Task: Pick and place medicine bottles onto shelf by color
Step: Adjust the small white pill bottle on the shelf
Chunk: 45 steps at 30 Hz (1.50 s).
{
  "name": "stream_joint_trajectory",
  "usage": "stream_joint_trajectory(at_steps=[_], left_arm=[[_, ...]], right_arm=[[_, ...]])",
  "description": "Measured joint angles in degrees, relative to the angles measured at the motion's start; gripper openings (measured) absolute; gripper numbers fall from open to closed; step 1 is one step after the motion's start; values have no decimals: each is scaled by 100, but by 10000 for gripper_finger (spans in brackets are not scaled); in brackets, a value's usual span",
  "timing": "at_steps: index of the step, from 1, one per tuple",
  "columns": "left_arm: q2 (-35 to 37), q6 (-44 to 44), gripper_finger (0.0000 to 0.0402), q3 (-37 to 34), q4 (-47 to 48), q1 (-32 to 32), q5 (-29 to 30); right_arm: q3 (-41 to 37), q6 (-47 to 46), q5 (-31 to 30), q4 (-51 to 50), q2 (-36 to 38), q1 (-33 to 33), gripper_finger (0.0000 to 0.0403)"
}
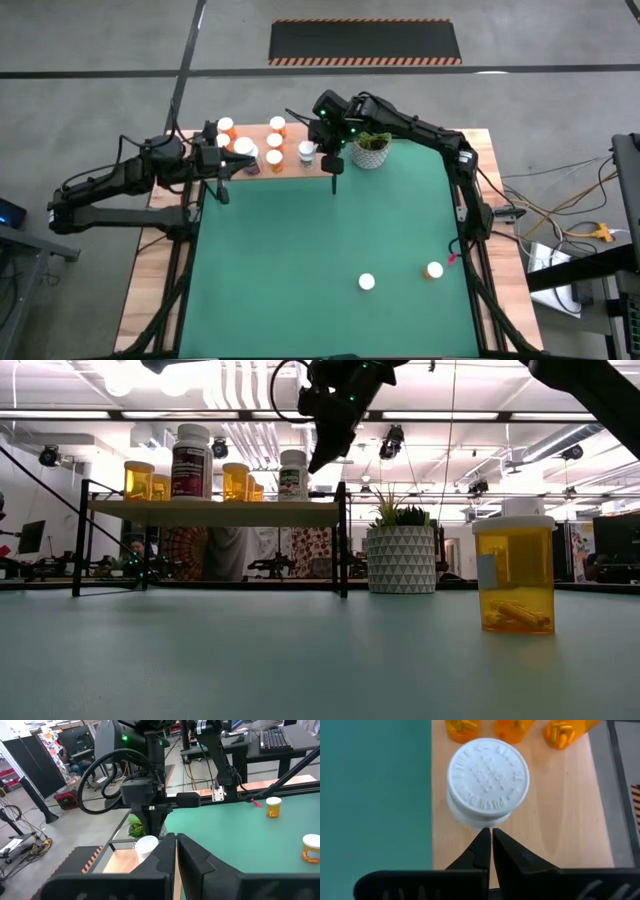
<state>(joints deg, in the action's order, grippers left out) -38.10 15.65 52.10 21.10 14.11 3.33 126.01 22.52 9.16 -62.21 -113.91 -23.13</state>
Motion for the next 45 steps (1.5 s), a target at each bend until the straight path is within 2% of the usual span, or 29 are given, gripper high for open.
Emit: stream_joint_trajectory(at_steps=[8, 17, 25, 35, 45], left_arm=[[-1, 10, 0, 0, -2, -2, 0], [1, 34, 0, 0, -2, -2, 0], [-10, 148, 0, 0, -9, -2, 0], [10, 157, 0, 0, -4, -2, 0], [-9, 185, 0, -1, -6, 2, 2]], right_arm=[[-41, 0, -12, 290, 2, 20, 11], [-50, -92, -20, 132, 11, -18, 11], [-97, -15, 30, 587, -99, 39, 11], [-104, -66, 7, 367, -131, 50, 11], [-209, -44, 36, 773, -140, 182, 11]])
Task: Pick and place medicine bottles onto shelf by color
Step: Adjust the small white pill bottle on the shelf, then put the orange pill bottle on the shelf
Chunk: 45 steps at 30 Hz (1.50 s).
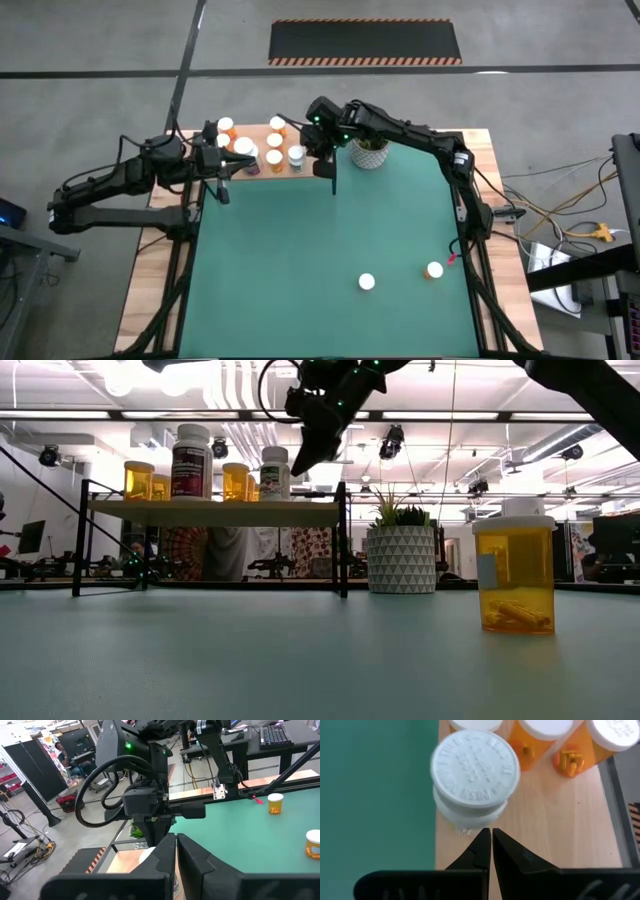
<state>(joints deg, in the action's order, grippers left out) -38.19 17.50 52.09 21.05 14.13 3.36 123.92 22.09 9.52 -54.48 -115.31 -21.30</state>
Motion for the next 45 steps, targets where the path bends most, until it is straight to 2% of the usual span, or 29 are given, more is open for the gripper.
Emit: stream_joint_trajectory(at_steps=[11, 15, 17, 21, 27, 33, 40, 45], left_arm=[[-3, -2, 0, -1, -46, -2, 0], [-20, -27, 0, -6, -246, -2, -23], [-65, -61, 0, -77, -584, -2, -238], [-213, -119, 0, -388, -1442, -37, -1110], [-549, -514, 0, -476, -2153, -442, -1252], [-890, -660, 0, -476, -3017, -1303, -1272], [-1508, -660, 0, -784, -4192, -2284, -1272], [-2029, -639, 0, -903, -4785, -2685, -1272]], right_arm=[[19, 35, -57, 27, 28, -6, 11], [29, 48, -54, -190, 339, 26, 11], [-10, 46, -22, -435, 566, 85, 11], [-405, -4, 293, -715, 1015, 352, 11], [-1728, -152, 444, -463, 1951, 983, 11], [-3587, -435, 382, 591, 2954, 1792, 11], [-5273, -1007, -582, 1680, 3791, 2804, 11], [-6245, -1136, -803, 2568, 4153, 3430, 11]])
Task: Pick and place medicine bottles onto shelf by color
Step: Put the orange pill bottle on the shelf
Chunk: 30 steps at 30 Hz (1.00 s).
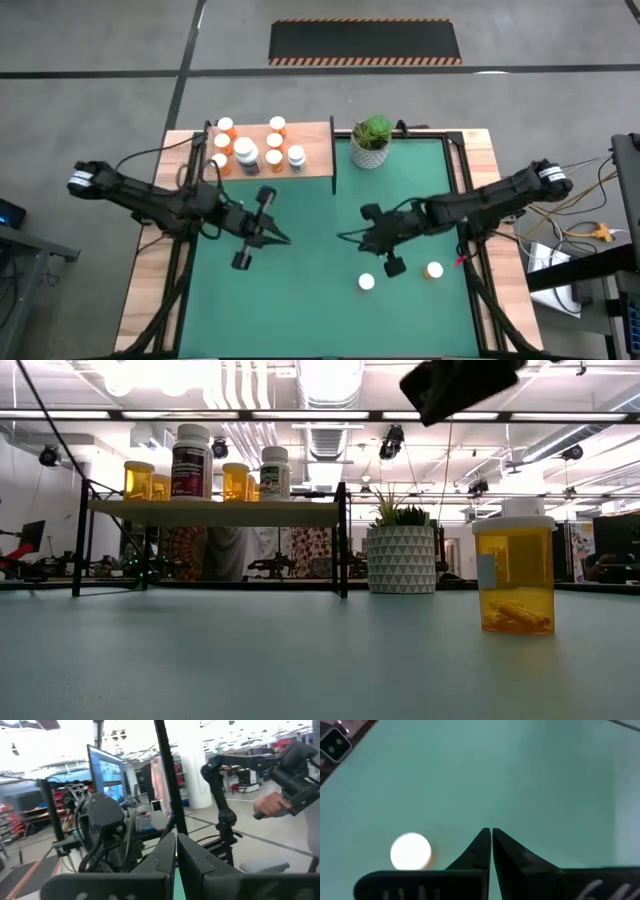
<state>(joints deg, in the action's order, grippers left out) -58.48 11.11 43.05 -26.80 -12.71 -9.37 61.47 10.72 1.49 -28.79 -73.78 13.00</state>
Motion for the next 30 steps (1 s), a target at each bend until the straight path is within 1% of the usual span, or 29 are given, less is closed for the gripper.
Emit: stream_joint_trajectory(at_steps=[2, 5, 8, 10, 12, 14, 20, 23, 26, 28, 30], left_arm=[[-228, 83, 0, -60, -272, -54, 5], [-535, 143, 0, -116, -594, -63, 24], [-778, 125, 0, -119, -1032, -63, 26], [-882, 123, 0, -97, -1189, -63, 24], [-919, 125, 0, -56, -1177, -65, 24], [-916, 123, 0, -32, -1200, -65, 25], [-837, 123, 0, -36, -1180, -65, 24], [-763, 123, 0, -37, -1177, -65, 24], [-709, 123, 0, -45, -1176, -65, 24], [-663, 123, 0, -76, -1174, -65, 24], [-617, 123, 0, -120, -1174, -65, 24]], right_arm=[[-443, -107, -55, 605, 87, 147, 11], [-966, -314, -62, 1219, 136, 292, 11], [-1241, -856, -1, 1523, 125, 385, 17], [-1300, -1211, 43, 1524, 95, 460, 31], [-1304, -1436, 44, 1533, 92, 562, 54], [-1302, -1526, 40, 1592, 94, 696, 85], [-1302, -1678, -17, 1525, 54, 1012, 203], [-1306, -1712, -41, 1410, 53, 1172, 254], [-1339, -1902, -324, 1407, 53, 1292, 288], [-1358, -2053, -462, 1413, 51, 1335, 298], [-1384, -2238, -508, 1409, 51, 1363, 300]])
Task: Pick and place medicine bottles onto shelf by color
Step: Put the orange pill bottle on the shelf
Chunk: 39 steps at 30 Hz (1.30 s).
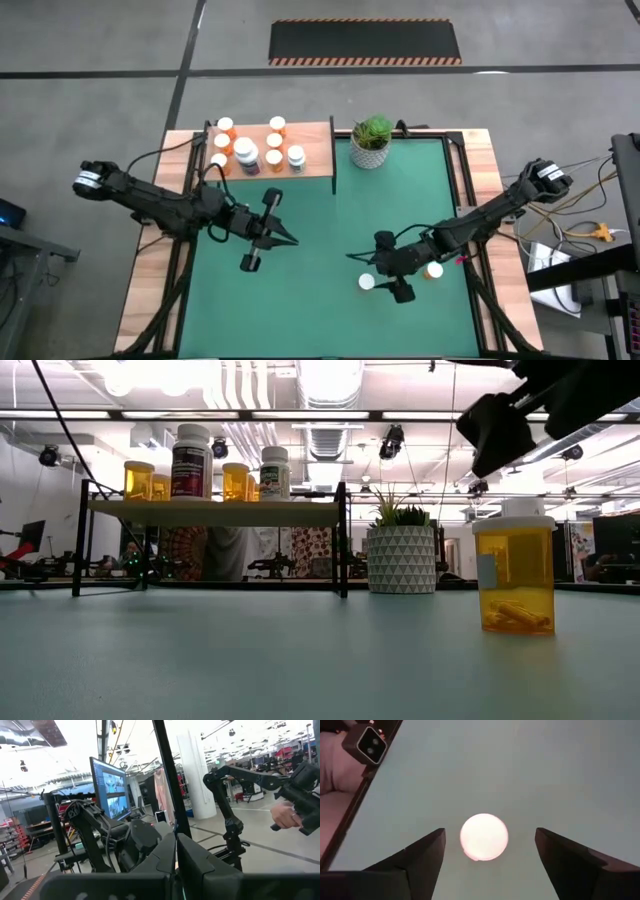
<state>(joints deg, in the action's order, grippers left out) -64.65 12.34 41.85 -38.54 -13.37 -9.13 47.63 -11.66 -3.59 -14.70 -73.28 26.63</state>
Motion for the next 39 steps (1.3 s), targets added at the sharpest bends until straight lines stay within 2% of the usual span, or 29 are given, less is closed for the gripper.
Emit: stream_joint_trajectory(at_steps=[11, 19, 24, 28, 34, 39], left_arm=[[20, -2, 0, 21, -4, -9, -2], [29, -4, 0, 45, -6, -26, -2], [120, 0, 0, 35, -11, -26, -4], [179, 0, 0, 32, 0, -26, -4], [262, 1, 0, 12, -4, -26, -4], [304, 4, 0, 23, 0, -26, -4]], right_arm=[[-12, -788, -7, 1, -2, 110, 264], [-12, -533, -396, 1, -2, 289, 249], [-12, -504, -451, 3, -2, 285, 257], [-10, -481, -842, 77, -156, 285, 272], [-12, -655, -602, 428, -692, 289, 291], [-11, -788, -588, 502, -1066, 285, 290]])
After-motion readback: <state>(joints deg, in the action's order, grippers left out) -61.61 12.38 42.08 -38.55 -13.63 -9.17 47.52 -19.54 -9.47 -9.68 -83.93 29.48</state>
